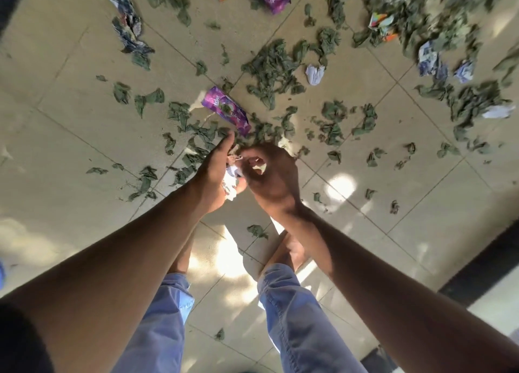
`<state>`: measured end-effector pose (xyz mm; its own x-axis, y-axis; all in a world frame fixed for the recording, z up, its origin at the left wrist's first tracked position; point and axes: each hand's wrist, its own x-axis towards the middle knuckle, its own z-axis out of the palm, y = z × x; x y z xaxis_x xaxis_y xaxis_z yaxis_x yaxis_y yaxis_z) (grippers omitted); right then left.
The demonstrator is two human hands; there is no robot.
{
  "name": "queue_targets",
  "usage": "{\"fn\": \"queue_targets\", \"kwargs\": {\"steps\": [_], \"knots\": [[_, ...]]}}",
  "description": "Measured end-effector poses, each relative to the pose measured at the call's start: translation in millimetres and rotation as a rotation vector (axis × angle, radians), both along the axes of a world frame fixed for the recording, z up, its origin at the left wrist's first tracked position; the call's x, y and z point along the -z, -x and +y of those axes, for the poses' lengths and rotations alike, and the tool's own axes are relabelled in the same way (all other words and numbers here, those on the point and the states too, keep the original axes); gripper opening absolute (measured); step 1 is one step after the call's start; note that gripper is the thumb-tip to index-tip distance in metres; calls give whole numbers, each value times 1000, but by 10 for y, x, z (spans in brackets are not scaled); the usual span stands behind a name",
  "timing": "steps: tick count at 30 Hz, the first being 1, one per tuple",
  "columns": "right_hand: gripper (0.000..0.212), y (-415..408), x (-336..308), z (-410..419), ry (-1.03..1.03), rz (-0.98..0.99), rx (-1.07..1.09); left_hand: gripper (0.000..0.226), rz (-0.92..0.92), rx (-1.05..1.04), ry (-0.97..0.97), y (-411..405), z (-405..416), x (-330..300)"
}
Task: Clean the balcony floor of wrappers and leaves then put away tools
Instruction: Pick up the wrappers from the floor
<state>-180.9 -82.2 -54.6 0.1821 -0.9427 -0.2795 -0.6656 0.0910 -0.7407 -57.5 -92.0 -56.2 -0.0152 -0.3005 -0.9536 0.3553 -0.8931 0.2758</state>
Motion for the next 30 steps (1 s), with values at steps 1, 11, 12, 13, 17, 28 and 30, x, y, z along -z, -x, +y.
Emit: {"fn": "queue_targets", "kwargs": {"steps": [1,11,12,13,17,28,30], "knots": [[11,-81,27,-2,15,11,-18,45,14,7,13,-68,16,-2],[27,-430,650,-618,-157,400,114,20,-32,-30,-26,-879,289,160],[30,-448,751,-682,-182,460,102,20,-30,-29,-24,-920,292,157],[34,-472,839,-733,-208,506,93,22,-25,-24,-16,-947,300,156],[23,-528,969,-873,-306,612,86,27,-8,-12,9,-1005,342,156],[7,-68,-167,-624,-91,439,202,27,5,-44,29,-521,135,-442],[10,46,-423,-589,-132,305,254,28,8,-45,32,-392,44,-603]]}}
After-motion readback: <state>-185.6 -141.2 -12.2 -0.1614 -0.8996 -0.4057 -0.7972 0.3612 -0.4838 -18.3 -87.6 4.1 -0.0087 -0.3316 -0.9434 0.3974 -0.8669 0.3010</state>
